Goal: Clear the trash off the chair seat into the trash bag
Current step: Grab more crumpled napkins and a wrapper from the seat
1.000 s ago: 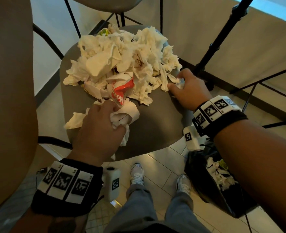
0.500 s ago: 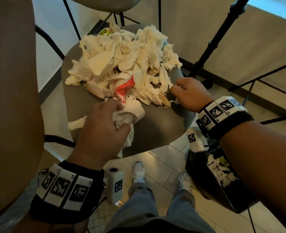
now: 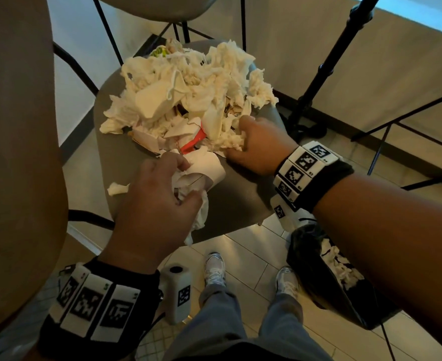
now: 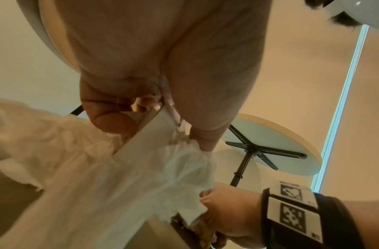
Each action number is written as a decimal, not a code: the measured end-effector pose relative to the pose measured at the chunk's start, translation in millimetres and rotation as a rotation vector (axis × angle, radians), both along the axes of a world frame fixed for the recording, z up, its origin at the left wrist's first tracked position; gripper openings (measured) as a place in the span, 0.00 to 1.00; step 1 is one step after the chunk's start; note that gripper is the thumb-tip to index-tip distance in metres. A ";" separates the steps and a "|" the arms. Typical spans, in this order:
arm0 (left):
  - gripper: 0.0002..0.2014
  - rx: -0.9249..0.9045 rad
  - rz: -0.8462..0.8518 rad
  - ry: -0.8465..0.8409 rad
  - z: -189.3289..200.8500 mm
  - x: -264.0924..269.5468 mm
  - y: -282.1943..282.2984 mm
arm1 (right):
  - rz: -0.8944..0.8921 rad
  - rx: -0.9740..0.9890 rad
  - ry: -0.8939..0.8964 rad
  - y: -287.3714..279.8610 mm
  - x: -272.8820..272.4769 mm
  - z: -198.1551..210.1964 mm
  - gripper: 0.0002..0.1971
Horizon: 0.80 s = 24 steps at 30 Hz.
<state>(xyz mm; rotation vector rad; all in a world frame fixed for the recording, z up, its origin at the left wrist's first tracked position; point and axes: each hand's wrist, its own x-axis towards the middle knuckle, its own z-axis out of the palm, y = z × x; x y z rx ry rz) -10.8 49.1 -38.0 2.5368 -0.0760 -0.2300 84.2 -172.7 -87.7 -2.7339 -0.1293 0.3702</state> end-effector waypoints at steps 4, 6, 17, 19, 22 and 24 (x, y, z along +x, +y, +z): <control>0.22 0.004 -0.015 -0.016 3.1 0.2 -1.5 | 0.082 0.092 0.045 -1.7 -4.5 7.6 0.16; 0.22 -0.004 -0.016 -0.024 6.4 0.4 -2.6 | 0.081 0.155 0.063 -4.4 -9.1 12.6 0.17; 0.21 -0.128 -0.054 -0.072 38.0 -7.4 -20.5 | 0.014 0.489 0.042 -33.6 -39.5 51.5 0.11; 0.20 -0.135 -0.087 -0.082 37.5 -6.9 -26.8 | -0.015 0.527 0.050 -41.6 -46.6 50.4 0.11; 0.19 -0.148 -0.128 -0.090 35.1 -4.1 -35.7 | -0.075 0.589 0.070 -52.8 -59.2 45.9 0.08; 0.19 -0.154 -0.144 -0.092 34.5 -3.2 -43.0 | -0.116 0.633 0.073 -60.8 -69.0 44.4 0.07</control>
